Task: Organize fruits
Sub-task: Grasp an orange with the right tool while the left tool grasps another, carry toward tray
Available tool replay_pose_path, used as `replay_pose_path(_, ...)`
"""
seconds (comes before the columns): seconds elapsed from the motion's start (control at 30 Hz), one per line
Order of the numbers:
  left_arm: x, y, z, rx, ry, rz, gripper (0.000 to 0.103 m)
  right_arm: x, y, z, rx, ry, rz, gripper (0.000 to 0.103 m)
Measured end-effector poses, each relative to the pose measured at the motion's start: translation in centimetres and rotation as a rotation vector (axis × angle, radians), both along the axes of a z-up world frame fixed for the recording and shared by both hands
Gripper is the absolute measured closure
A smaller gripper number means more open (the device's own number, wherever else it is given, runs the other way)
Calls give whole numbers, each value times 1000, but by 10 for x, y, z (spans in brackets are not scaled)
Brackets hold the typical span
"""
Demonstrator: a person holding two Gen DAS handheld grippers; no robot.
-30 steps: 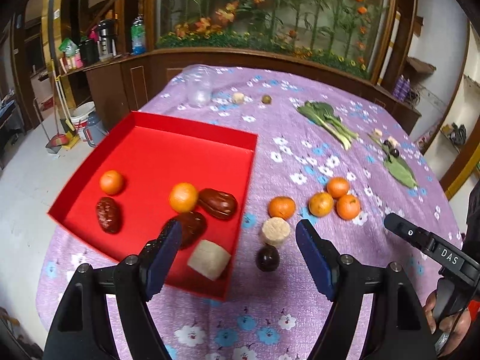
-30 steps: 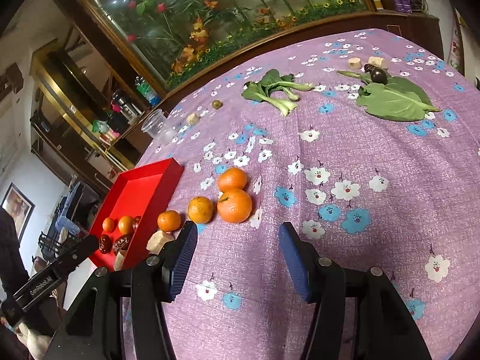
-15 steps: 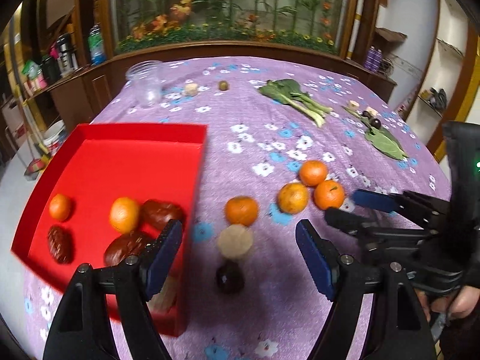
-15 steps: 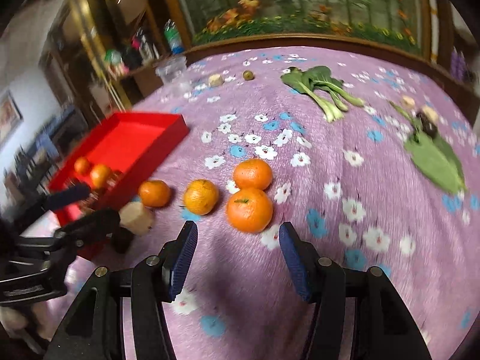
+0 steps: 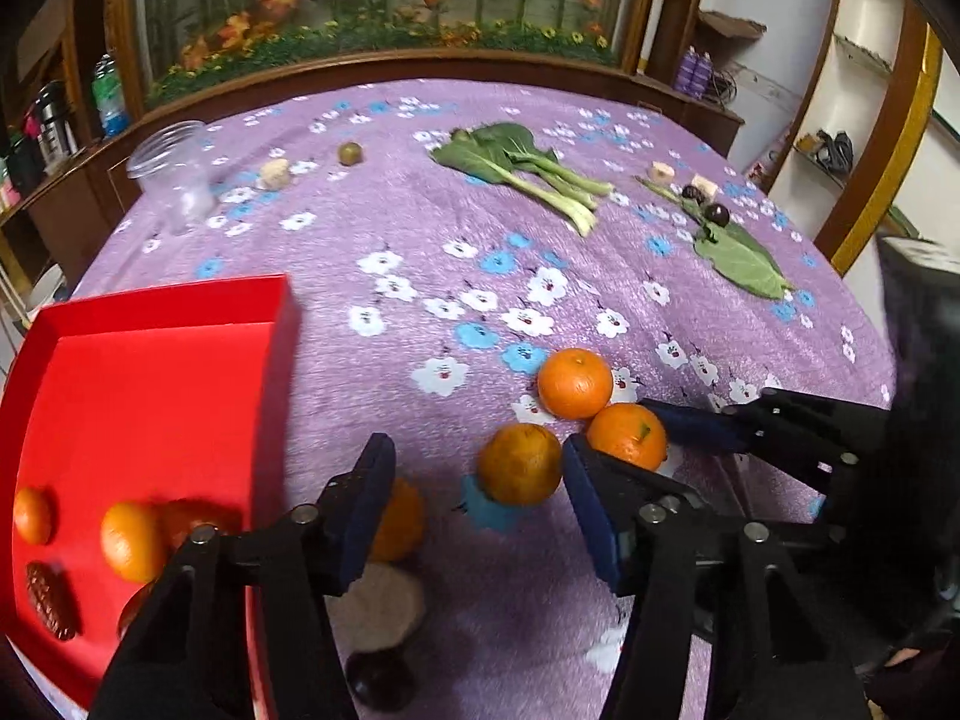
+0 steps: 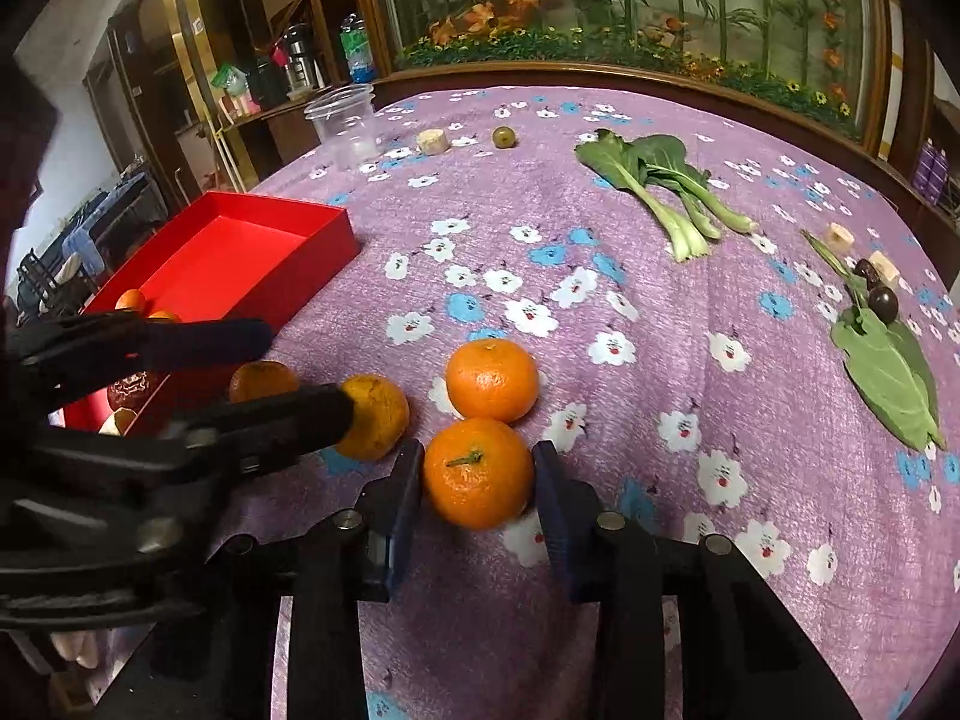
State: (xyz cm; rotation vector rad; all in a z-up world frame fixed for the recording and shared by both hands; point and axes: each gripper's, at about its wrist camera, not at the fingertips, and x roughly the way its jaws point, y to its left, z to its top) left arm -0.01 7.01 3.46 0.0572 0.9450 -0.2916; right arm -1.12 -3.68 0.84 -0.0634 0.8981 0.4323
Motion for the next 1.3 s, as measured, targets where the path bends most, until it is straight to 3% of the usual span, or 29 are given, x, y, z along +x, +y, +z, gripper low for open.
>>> replay_pose_path(0.2, 10, -20, -11, 24, 33, -67, 53, -8, -16, 1, 10, 10, -8, 63)
replay_pose_path(0.37, 12, -15, -18, -14, 77, -78, 53, -9, -17, -1, 10, 7, 2, 62)
replay_pose_path(0.4, 12, -15, -19, -18, 78, -83, 56, -10, -16, -1, 3, 4, 6, 62)
replay_pose_path(0.47, 11, -17, -20, -41, 89, -113, 72, -11, -12, -2, -12, -10, 11, 62)
replay_pose_path(0.67, 4, -19, -18, -65, 72, -100, 72, -13, -12, -3, -18, -15, 3, 64)
replay_pose_path(0.83, -15, -10, 2, -102, 21, -77, 72, -20, -15, 3, 5, -16, -13, 64)
replay_pose_path(1.07, -51, 48, 39, -210, -80, 78, 72, -38, -6, 29, 27, -61, -11, 64)
replay_pose_path(1.3, -82, 136, 54, -192, -163, 338, 72, -48, 32, 55, 57, -93, 62, 64)
